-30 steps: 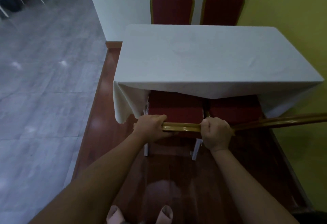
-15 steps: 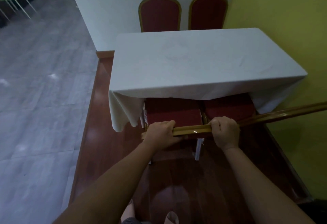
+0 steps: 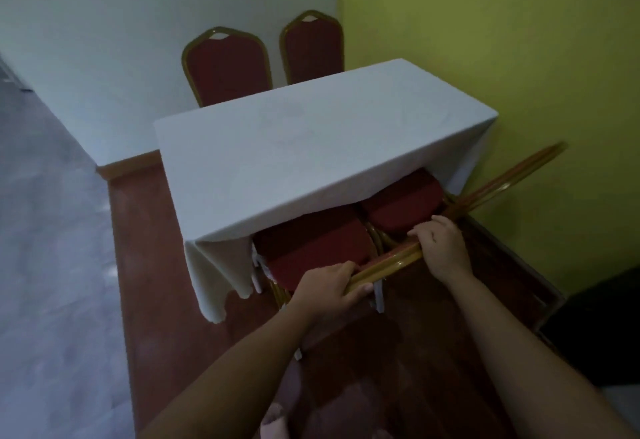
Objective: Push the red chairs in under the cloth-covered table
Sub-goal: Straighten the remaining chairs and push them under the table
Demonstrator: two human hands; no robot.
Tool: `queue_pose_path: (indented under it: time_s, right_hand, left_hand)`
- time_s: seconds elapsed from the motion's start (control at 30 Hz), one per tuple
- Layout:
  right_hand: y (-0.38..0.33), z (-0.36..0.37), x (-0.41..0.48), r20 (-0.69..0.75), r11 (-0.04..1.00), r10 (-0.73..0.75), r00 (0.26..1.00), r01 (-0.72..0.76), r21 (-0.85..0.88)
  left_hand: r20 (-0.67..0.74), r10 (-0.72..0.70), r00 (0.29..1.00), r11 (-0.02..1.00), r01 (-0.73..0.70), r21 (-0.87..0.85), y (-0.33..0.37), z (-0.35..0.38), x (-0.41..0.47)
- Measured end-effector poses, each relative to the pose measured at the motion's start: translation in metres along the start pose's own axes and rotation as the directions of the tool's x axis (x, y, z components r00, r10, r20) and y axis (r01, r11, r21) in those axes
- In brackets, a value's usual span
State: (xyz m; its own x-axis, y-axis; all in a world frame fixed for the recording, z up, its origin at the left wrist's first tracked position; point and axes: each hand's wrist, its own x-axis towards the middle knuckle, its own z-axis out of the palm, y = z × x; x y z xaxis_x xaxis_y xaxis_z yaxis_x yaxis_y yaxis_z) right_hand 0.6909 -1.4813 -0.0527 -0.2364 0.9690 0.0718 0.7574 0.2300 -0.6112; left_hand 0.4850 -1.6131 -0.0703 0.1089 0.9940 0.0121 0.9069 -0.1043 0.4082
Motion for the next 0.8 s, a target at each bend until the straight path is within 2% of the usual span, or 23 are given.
queue_pose_path:
  time_s: [0.13, 0.27, 0.43, 0.5, 0.63, 0.8]
  right_hand:
    - [-0.006, 0.011, -0.014, -0.068, 0.992, 0.127, 0.990, -0.127, 0.012]
    - [-0.020, 0.026, -0.036, -0.137, 0.975, 0.207, 0.969, -0.193, 0.108]
    - [-0.037, 0.034, -0.061, -0.145, 0.968, 0.245, 0.959, -0.235, 0.084]
    - [-0.041, 0.028, -0.066, -0.122, 0.968, 0.251, 0.960, -0.250, 0.024]
    - [-0.050, 0.016, -0.068, -0.028, 0.955, 0.268, 0.963, -0.270, -0.120]
    - [-0.060, -0.014, -0.052, 0.078, 0.902, 0.312, 0.947, -0.269, -0.337]
  left_hand:
    - [0.086, 0.141, 0.986, 0.990, -0.140, -0.013, -0.018, -0.003, 0.004]
    - [0.127, 0.231, 0.965, 0.972, -0.233, 0.005, -0.026, -0.009, 0.005]
    - [0.208, 0.287, 0.935, 0.949, -0.307, 0.069, -0.034, -0.021, 0.011]
    - [0.202, 0.275, 0.940, 0.953, -0.294, 0.070, -0.031, -0.028, 0.012]
    - [0.177, 0.164, 0.970, 0.982, -0.178, 0.065, -0.038, -0.045, 0.015]
    - [0.269, 0.010, 0.963, 0.967, -0.078, 0.244, -0.046, -0.070, 0.054]
